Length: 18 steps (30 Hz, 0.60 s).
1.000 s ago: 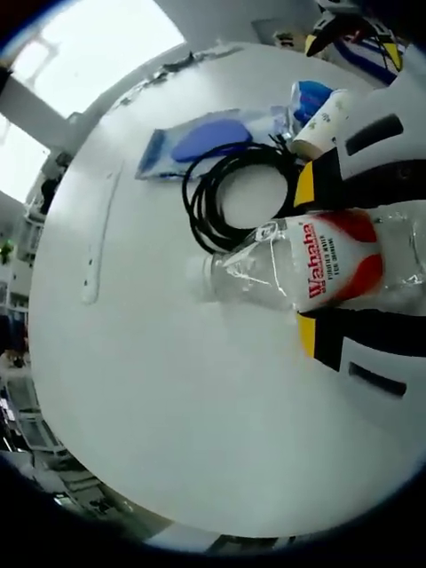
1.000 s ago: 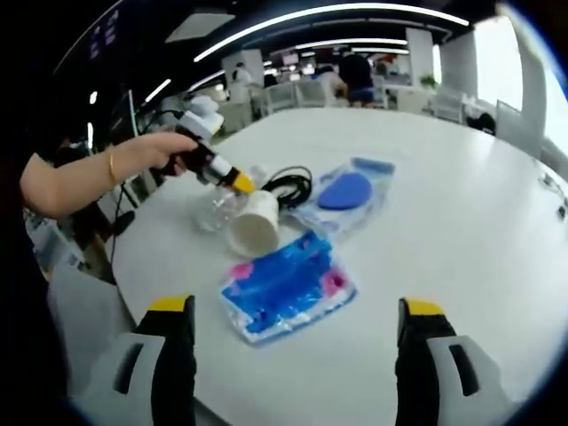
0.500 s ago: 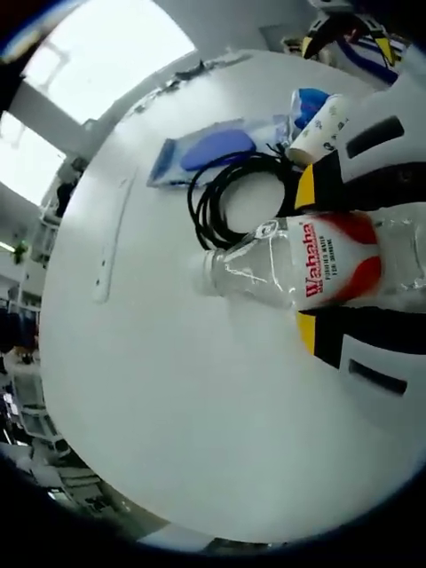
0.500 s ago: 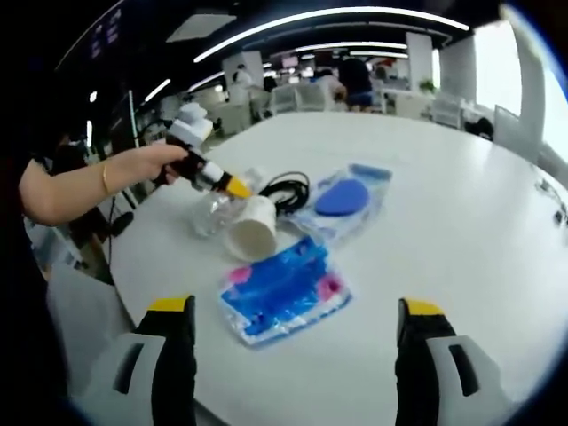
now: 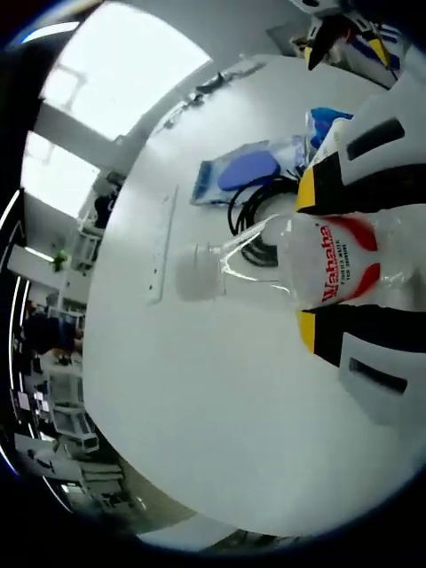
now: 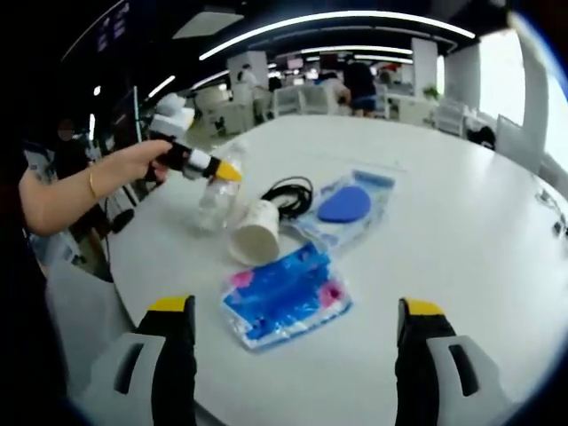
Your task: Arrange the tabletop items into an orderly group along one side of the table until the central work area is clear of visible clutter.
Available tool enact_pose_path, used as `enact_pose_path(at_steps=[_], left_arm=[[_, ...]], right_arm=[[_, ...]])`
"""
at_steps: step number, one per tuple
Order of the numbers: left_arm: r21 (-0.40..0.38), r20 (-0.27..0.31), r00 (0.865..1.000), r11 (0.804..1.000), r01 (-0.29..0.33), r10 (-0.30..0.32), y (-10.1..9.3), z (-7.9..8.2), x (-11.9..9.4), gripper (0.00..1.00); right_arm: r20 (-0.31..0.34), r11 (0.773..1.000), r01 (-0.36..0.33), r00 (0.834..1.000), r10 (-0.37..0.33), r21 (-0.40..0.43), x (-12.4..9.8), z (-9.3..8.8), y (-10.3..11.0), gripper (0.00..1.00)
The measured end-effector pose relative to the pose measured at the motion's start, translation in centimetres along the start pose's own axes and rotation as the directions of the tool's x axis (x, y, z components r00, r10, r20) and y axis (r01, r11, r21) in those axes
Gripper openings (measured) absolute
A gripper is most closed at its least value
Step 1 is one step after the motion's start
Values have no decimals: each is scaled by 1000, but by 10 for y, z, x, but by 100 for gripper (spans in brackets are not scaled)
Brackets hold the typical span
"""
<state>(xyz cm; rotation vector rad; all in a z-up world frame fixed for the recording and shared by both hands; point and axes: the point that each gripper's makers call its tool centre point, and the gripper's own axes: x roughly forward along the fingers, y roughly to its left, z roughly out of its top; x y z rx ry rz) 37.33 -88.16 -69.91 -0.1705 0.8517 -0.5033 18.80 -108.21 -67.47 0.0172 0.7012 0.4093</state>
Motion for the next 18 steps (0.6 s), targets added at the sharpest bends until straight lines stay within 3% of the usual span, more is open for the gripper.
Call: enact_pose_path(at_steps=[6,8,11,12,14,18], left_arm=[[36,89,996,999,-4,1,-2,9,-9,36],[81,132,991,996,-22,11,-1,14,-12,36],[105,189,982,994,-34,14,0,18,-15,35],[112,240,971,993,-18,-9,-3,25,-18,35],[119,283,959,993,-8,-26,-3,30,-22,35],[134,291,956,991,-17,-22,-2,29,-20,36]], right_arm=[[17,1000,3,1000,-4,9,-4,3,0,92],[11,1000,9,1000,-9,8,-5,2,-1,92],[6,1000,13,1000,-13,5,-5,0,-1,92],[6,1000,13,1000,-13,6,-5,0,0,92],[7,1000,8,1000,-9,11,-5,-1,1,92],[1,1000,7,1000,-7,16,-4,-2,2,91]])
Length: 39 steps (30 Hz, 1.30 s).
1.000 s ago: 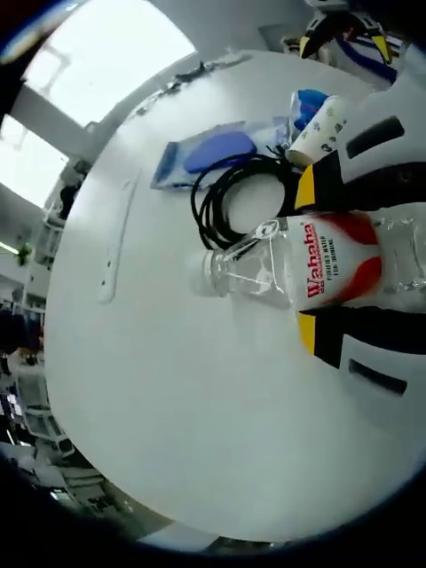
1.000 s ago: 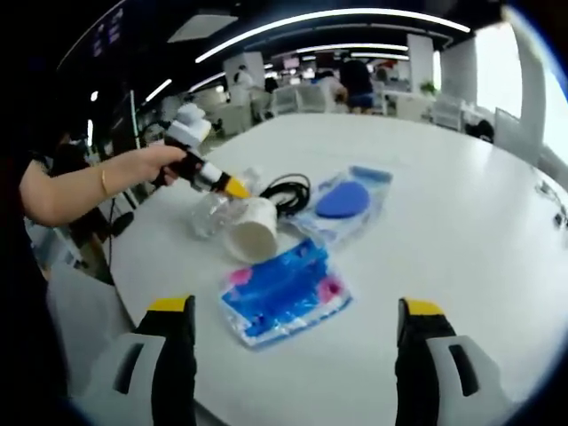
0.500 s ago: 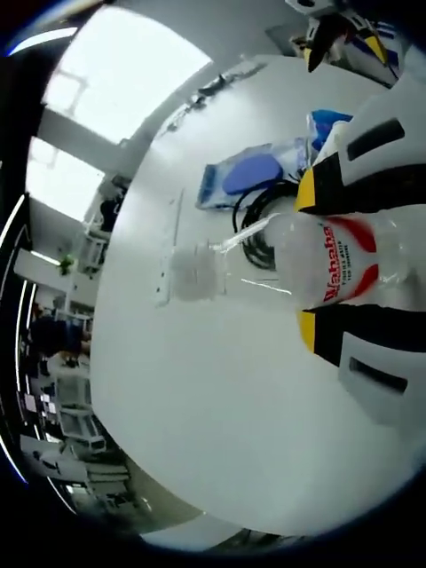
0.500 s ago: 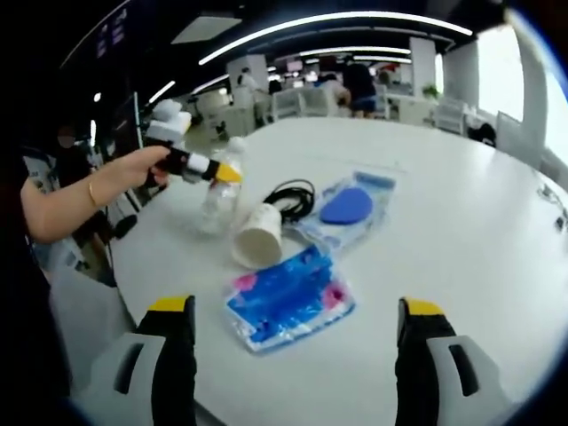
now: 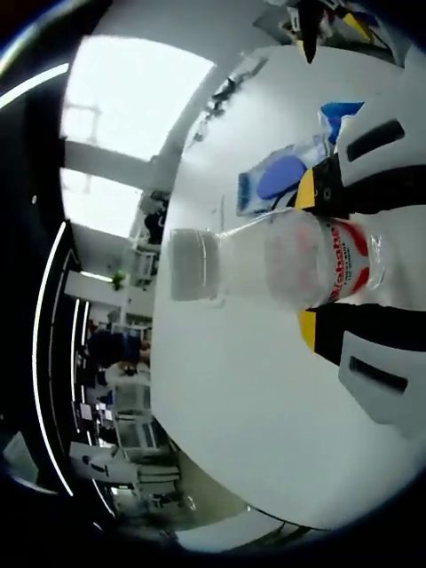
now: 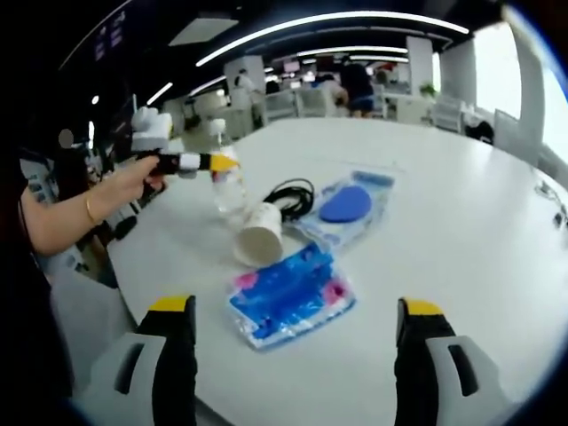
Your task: Arrange the tabletop items into an orderly group along one side of the table until the central work area is clear of visible clutter.
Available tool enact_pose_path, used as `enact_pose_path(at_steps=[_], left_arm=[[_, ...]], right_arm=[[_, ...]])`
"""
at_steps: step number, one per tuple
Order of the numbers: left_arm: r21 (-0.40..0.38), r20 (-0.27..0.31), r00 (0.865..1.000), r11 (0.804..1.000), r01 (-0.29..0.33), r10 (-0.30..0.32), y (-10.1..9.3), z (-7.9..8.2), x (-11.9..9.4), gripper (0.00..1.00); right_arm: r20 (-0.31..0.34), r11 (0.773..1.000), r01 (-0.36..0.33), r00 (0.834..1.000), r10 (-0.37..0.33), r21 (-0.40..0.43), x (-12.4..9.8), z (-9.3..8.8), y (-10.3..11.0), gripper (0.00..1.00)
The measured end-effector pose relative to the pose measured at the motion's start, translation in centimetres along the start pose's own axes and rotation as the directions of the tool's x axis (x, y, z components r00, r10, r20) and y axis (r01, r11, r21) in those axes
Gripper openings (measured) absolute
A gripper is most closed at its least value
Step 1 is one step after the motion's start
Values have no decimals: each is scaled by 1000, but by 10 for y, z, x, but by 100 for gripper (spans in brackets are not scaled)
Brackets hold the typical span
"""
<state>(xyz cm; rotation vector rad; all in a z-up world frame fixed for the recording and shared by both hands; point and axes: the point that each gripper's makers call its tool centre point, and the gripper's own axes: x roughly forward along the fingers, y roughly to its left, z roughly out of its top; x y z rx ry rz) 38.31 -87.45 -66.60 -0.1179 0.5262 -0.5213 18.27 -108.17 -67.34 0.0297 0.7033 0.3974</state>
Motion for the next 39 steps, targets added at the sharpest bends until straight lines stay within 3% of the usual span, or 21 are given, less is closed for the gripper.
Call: enact_pose_path(at_steps=[3,4,13,25,33,39], left_arm=[[125,19,999,991,-44,42,4,-1,0,36],[130,19,999,990,-49,47,4,-2,0,36],[109,73,992,988,-110,102,7,-11,-6,36],[126,91,983,978,-169,159,4,-16,-9,36],[49,113,961,965,-259,252,8,-18,-11,36],[31,111,956,960,-277,273,9,-19,-13,36]], right_arm=[[6,1000,-1,1000,1,5,-1,1,1,91],[6,1000,0,1000,0,6,-1,2,0,91],[-1,1000,8,1000,-8,4,-4,0,-1,91],[-8,1000,-2,1000,1,-13,-2,-1,8,91],[-4,1000,-13,1000,13,-21,-4,-2,15,91],[-17,1000,-9,1000,8,-19,-6,-7,14,91]])
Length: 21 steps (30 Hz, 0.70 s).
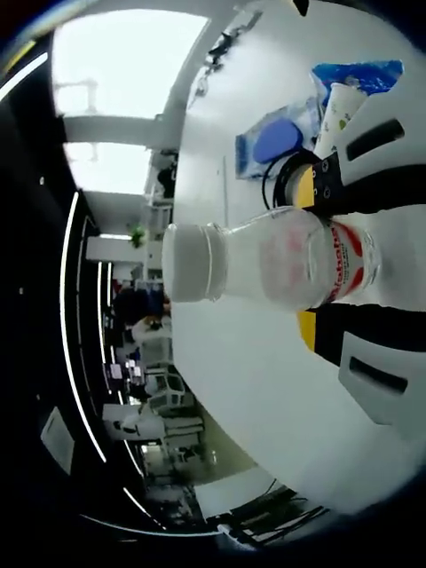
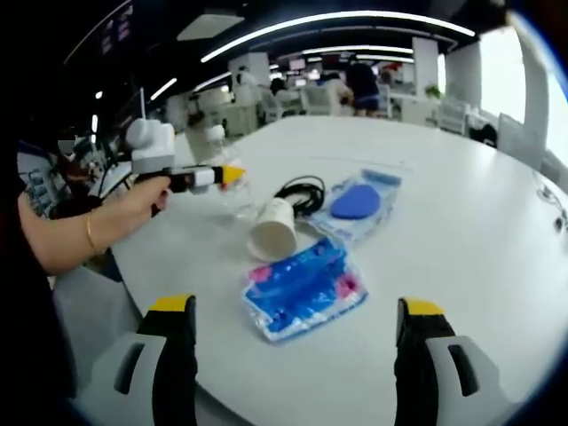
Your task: Arrange the tabletop items into an orderly group along one side of the table until the central work area is clear of visible clutter.
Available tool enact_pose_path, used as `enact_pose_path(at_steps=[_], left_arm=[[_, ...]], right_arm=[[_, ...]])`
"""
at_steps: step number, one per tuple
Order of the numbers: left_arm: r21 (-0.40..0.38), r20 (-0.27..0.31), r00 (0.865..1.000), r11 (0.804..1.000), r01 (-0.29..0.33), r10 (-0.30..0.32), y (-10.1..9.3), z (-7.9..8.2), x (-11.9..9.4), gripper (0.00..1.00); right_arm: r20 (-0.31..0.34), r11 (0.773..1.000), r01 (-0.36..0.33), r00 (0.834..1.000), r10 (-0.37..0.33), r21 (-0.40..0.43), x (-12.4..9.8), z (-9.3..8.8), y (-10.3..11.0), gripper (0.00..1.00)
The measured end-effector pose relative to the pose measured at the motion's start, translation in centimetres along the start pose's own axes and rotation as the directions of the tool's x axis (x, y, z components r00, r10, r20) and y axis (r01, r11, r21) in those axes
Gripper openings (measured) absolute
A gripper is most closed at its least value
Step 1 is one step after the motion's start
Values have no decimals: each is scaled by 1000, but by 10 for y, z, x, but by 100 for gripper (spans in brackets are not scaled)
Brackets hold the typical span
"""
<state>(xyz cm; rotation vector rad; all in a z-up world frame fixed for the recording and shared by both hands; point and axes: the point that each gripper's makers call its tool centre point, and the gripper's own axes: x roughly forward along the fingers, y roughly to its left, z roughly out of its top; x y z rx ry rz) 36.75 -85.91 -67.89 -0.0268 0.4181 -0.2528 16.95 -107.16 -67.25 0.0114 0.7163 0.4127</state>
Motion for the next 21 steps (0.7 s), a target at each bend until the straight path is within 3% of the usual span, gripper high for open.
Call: enact_pose_path(at_steps=[5,17,21], left_arm=[[44,5,1000,999,7,-8,-4,0,1,36],[-12,16,1000,1000,-10,10,2,3,3,35],[12,12,1000,1000,13,-13,2,5,7,35]], right_arm=[[-16,1000,-6,1000,6,-7,1,-1,3,91],[-23,999,-22,999,21,-34,5,4,9,91],[-32,999,-18,999,16,-38,5,3,8,91]])
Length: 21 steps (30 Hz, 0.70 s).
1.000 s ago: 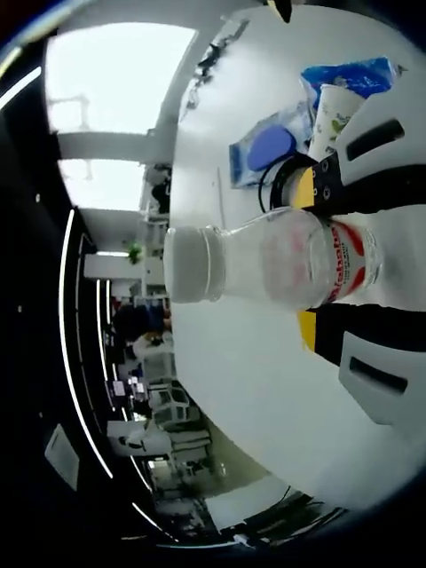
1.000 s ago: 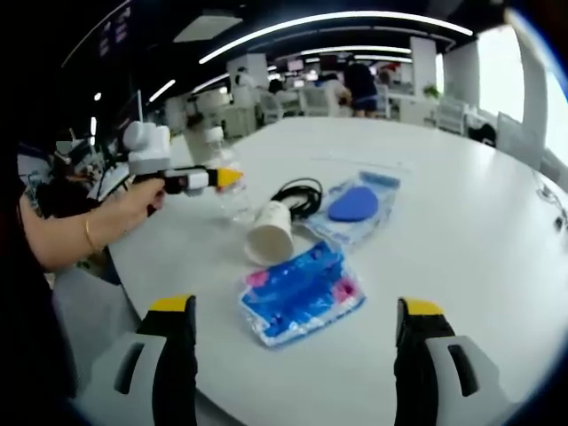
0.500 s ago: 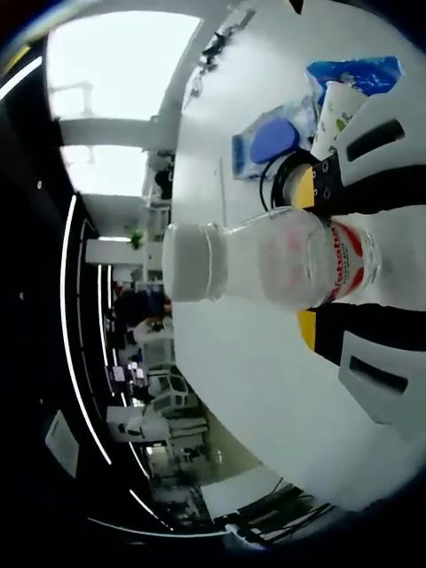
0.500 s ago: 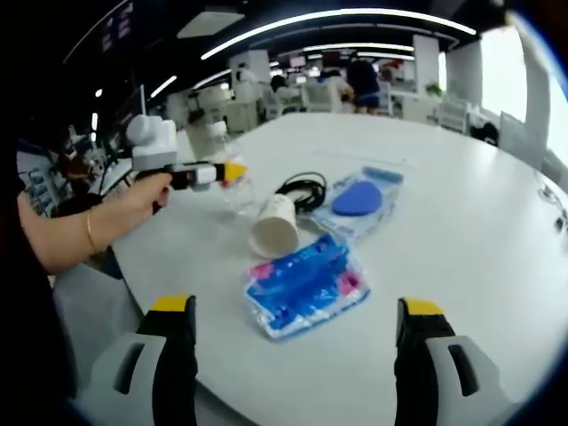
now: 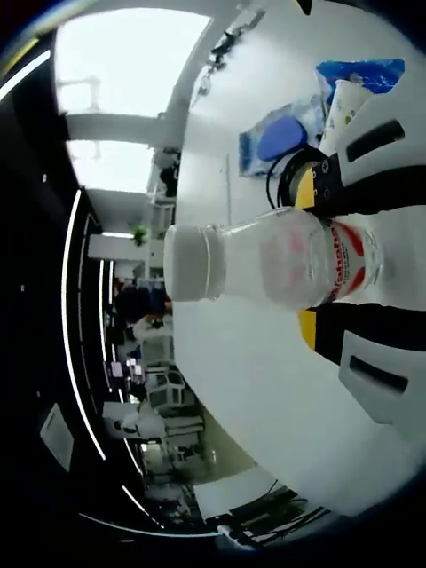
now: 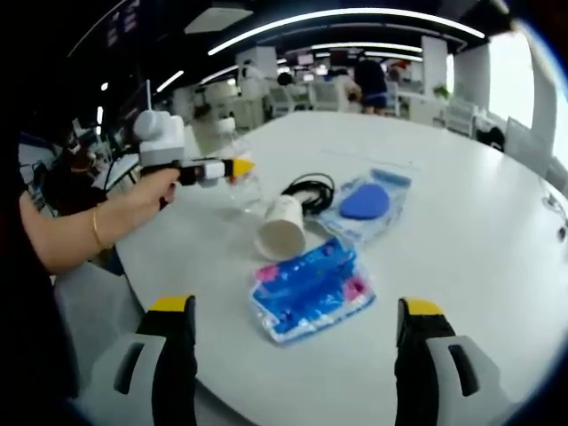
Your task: Arrange the tabletop items into an orderly group along one side of the table until the central work area is clear of visible clutter.
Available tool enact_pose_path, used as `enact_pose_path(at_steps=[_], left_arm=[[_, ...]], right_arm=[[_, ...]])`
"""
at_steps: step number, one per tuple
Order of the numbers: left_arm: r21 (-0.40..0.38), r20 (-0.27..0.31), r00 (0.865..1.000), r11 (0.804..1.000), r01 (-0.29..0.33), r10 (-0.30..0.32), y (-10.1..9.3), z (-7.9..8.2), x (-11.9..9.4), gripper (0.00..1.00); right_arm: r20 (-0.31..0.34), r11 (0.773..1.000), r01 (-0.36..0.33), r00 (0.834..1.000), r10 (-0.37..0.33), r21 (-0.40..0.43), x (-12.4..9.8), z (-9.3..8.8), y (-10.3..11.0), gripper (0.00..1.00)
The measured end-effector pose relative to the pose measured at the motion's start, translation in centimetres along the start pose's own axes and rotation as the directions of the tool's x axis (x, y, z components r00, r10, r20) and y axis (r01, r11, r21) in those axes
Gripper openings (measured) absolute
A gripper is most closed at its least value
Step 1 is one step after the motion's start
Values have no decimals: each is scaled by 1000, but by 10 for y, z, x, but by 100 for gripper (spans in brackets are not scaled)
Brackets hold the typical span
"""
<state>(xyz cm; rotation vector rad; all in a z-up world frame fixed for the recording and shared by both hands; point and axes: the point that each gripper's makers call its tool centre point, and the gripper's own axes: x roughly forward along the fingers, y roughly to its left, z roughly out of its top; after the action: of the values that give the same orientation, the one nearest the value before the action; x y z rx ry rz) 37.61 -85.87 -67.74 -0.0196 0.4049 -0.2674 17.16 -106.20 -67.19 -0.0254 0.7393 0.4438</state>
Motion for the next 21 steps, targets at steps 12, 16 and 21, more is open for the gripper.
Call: enact_pose_path(at_steps=[12,16,21], left_arm=[[38,25,1000,999,-6,5,20,14,7,35],[41,39,999,999,-18,17,29,23,9,35],[40,43,999,999,-32,30,42,29,15,35]], right_arm=[[-13,1000,-1,1000,1,-5,2,0,-2,92],[-15,1000,5,1000,-5,0,4,0,-4,92],[-25,1000,9,1000,-9,2,5,-1,-6,92]])
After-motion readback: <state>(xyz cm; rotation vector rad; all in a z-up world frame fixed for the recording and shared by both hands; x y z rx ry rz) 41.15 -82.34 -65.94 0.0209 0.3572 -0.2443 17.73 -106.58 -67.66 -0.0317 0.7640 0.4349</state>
